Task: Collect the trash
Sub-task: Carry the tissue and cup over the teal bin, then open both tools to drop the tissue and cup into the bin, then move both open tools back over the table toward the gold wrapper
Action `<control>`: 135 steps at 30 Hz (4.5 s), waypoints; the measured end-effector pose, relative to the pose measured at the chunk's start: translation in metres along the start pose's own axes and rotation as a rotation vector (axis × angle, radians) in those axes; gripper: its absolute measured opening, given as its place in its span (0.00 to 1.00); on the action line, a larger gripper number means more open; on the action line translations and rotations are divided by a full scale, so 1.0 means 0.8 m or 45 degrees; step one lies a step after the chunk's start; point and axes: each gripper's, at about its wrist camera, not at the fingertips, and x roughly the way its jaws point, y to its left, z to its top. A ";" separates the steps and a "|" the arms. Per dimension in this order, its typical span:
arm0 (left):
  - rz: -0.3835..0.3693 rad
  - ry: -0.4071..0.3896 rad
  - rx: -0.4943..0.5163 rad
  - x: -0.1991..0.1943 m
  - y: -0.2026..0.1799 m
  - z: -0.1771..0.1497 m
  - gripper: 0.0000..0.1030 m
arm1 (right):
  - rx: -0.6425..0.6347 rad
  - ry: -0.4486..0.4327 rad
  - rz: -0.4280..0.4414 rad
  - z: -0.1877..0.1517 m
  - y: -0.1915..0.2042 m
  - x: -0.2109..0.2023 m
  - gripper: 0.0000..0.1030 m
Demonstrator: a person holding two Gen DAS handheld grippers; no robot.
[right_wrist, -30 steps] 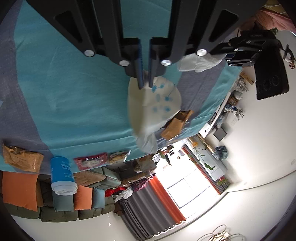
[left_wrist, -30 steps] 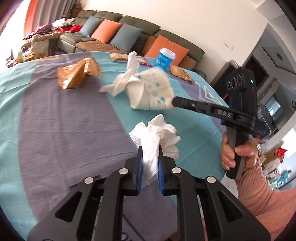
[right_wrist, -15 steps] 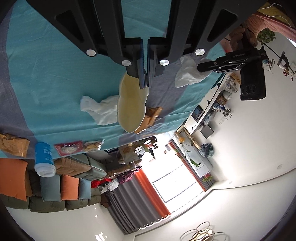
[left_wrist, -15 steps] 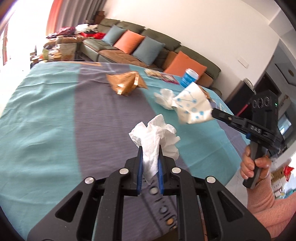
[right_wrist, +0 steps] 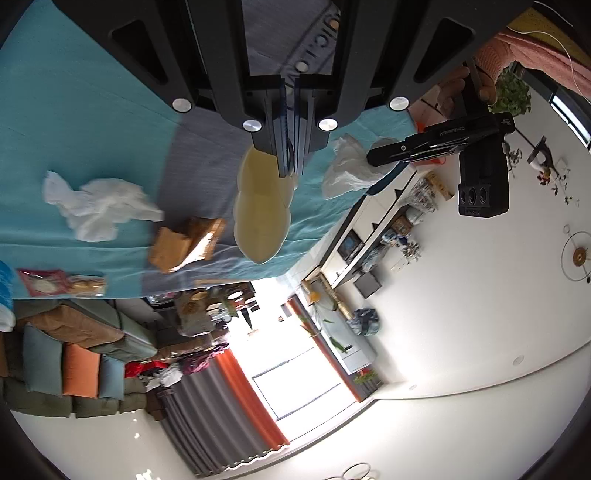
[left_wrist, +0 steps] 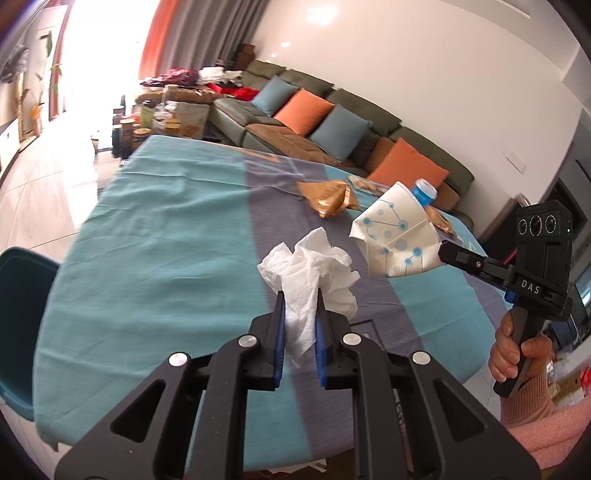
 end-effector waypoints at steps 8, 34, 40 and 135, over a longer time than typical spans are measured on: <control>0.097 -0.060 -0.068 -0.042 0.036 -0.009 0.13 | -0.057 0.078 0.114 0.011 0.040 0.054 0.02; 0.489 -0.237 -0.424 -0.184 0.223 -0.051 0.13 | -0.255 0.334 0.435 0.046 0.192 0.244 0.02; 0.547 -0.225 -0.456 -0.196 0.250 -0.060 0.13 | -0.266 0.392 0.446 0.040 0.215 0.277 0.02; 0.094 0.034 0.265 0.139 -0.064 0.084 0.51 | 0.151 -0.071 -0.496 0.010 -0.101 -0.020 0.42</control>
